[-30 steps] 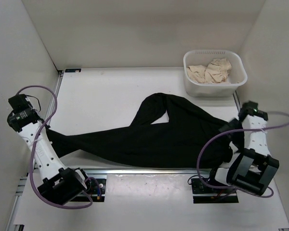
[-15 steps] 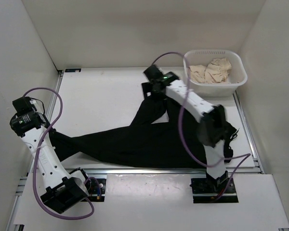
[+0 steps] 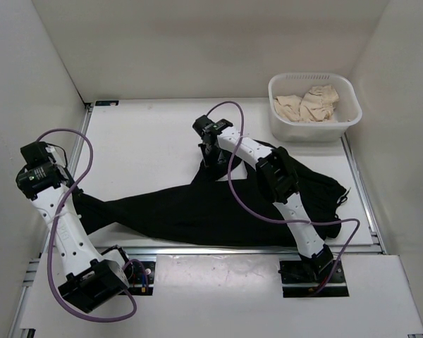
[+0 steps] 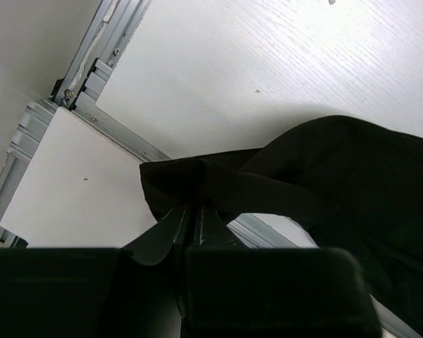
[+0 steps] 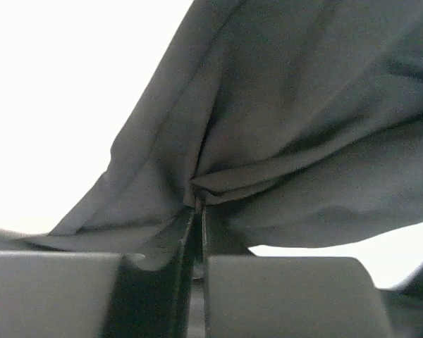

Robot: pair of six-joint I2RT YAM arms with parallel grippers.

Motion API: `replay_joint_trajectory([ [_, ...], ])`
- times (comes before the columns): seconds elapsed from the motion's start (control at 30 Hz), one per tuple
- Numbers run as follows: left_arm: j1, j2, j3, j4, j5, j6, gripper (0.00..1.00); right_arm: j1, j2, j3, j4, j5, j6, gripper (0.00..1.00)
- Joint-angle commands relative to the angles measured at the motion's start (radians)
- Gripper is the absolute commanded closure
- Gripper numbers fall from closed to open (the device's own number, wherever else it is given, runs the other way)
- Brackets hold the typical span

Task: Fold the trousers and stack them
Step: Flatten the trousers out

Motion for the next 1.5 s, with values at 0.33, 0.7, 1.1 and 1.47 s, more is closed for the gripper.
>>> replay_joint_trajectory([
  [0.33,-0.004,-0.012,0.058,0.004,-0.050,0.004,0.86,-0.237,-0.252,-0.208,0.864,-0.198,0.567,1.00],
  [0.7,-0.004,-0.012,0.006,0.013,-0.050,0.004,0.86,-0.248,-0.018,0.227,0.552,-0.439,0.447,0.01],
  [1.1,-0.004,-0.021,-0.152,0.171,-0.082,0.004,0.86,-0.400,-1.002,-0.802,-0.058,0.014,0.381,0.01],
  [1.47,-0.004,-0.002,-0.176,0.249,-0.125,0.004,0.86,-0.890,-1.443,-1.474,-0.174,0.172,0.448,0.01],
])
